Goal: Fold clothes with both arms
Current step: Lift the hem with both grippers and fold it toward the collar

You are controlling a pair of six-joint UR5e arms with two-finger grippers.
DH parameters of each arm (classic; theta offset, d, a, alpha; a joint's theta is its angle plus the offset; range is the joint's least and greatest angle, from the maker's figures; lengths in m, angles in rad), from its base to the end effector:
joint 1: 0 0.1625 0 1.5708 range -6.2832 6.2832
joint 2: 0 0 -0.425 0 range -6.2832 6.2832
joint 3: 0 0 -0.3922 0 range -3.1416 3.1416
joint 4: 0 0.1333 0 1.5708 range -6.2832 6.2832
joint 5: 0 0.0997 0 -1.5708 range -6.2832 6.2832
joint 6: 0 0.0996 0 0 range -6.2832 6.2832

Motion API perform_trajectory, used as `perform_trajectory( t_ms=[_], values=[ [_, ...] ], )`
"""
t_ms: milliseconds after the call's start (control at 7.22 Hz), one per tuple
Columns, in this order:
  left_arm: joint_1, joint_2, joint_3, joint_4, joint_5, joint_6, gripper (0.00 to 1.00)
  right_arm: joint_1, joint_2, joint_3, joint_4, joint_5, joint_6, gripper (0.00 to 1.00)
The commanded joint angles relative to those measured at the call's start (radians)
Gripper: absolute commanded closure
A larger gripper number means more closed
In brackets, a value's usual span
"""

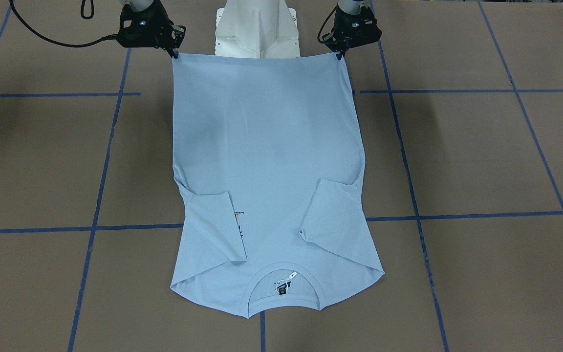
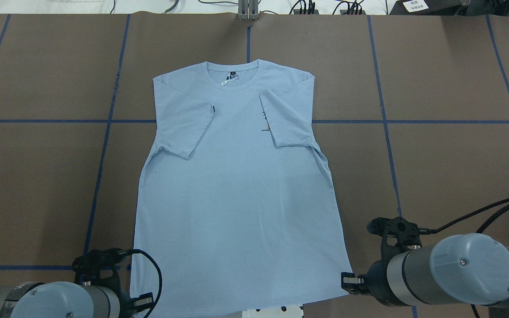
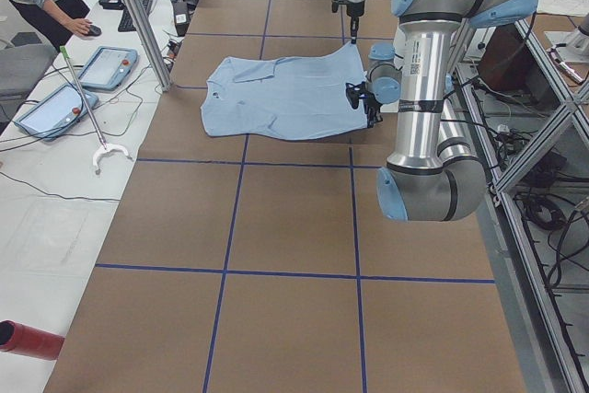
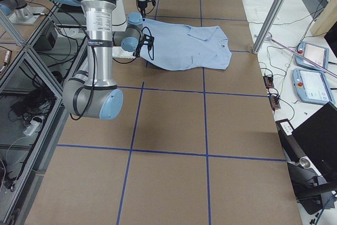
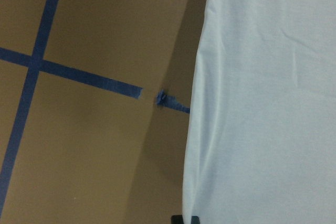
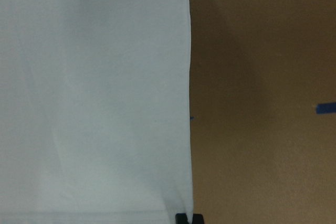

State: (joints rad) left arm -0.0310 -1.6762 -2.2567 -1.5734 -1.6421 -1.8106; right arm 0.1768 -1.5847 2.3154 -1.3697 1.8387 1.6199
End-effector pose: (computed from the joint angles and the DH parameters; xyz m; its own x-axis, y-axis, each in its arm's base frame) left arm 0.4570 -0.1404 0.3047 0.6854 -0.2583 -0.6808 0.1471 0.9648 -0.2179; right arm -0.3973 -0.1796 0.3030 0.5883 0.1532 0.7940 0.0107 0.9803 -0.1971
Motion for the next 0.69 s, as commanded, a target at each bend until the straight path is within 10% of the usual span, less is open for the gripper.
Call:
perform_trajectory(
  t_ms=[0,554],
  values=[
    [0.061,0.0,-0.097,0.021,-0.005,0.005,1.0,0.001,-0.081,0.079,0.0,0.12,0.0,1.0],
    [0.129,-0.01,-0.207,0.121,-0.008,0.007,1.0,0.053,-0.118,0.11,0.0,0.249,-0.006,1.0]
  ],
)
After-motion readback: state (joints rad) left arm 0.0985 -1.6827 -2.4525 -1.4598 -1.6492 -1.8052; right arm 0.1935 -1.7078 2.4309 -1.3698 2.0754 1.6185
